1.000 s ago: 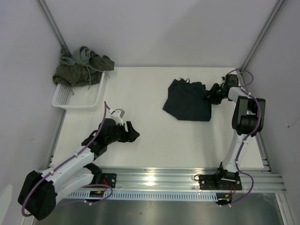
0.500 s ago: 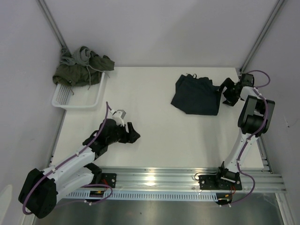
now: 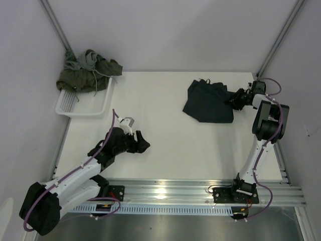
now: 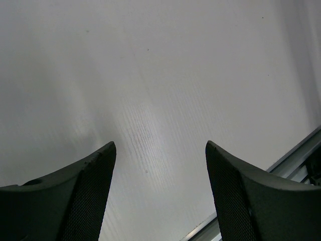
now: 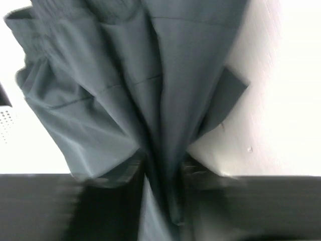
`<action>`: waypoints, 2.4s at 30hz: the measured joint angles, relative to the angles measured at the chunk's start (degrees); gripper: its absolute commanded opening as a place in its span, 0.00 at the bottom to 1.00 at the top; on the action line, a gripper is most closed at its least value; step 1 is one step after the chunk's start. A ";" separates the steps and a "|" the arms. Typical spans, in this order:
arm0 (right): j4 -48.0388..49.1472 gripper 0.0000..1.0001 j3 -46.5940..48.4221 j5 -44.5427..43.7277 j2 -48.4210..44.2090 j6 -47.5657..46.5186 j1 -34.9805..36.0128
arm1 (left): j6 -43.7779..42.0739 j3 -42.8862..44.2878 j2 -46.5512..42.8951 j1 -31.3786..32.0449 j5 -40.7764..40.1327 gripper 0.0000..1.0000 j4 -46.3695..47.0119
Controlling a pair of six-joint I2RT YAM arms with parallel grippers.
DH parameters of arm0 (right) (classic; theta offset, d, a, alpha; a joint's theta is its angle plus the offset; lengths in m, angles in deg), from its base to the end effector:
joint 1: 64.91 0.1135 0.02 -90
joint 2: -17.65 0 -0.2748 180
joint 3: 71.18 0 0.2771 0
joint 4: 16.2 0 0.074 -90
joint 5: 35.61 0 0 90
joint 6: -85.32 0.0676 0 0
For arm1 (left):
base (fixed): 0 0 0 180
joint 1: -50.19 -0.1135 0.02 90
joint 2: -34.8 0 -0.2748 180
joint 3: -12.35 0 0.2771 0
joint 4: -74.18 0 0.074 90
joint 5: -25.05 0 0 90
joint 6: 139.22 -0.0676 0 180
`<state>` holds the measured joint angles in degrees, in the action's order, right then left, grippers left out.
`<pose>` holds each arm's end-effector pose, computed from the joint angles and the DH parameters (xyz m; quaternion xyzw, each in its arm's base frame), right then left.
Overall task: Fold and stack the shorts
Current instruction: Neatly place the folded shorts to the corner
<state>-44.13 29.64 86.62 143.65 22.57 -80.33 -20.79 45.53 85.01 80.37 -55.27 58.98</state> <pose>0.5022 -0.1011 0.1130 0.2498 0.8808 0.2932 0.2752 0.1914 -0.1245 0.1685 0.0541 0.8717 -0.3000 0.3836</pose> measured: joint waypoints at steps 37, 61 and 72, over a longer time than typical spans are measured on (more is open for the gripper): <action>68.67 0.00 -56.96 -30.10 -17.79 65.99 -10.36 | 0.00 -0.28 -2.60 0.02 1.20 0.73 -0.76; 64.22 0.27 -19.47 -32.20 7.87 67.47 -0.87 | -1.05 3.08 6.97 0.02 1.60 0.73 2.64; 67.34 1.00 -32.41 -28.52 -2.93 66.10 -5.01 | -0.72 2.91 -3.04 0.02 2.05 0.74 -0.37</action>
<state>23.21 -2.77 58.09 140.72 88.66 -85.34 -21.51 48.43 81.98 80.39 -53.22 58.60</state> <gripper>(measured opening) 0.992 0.732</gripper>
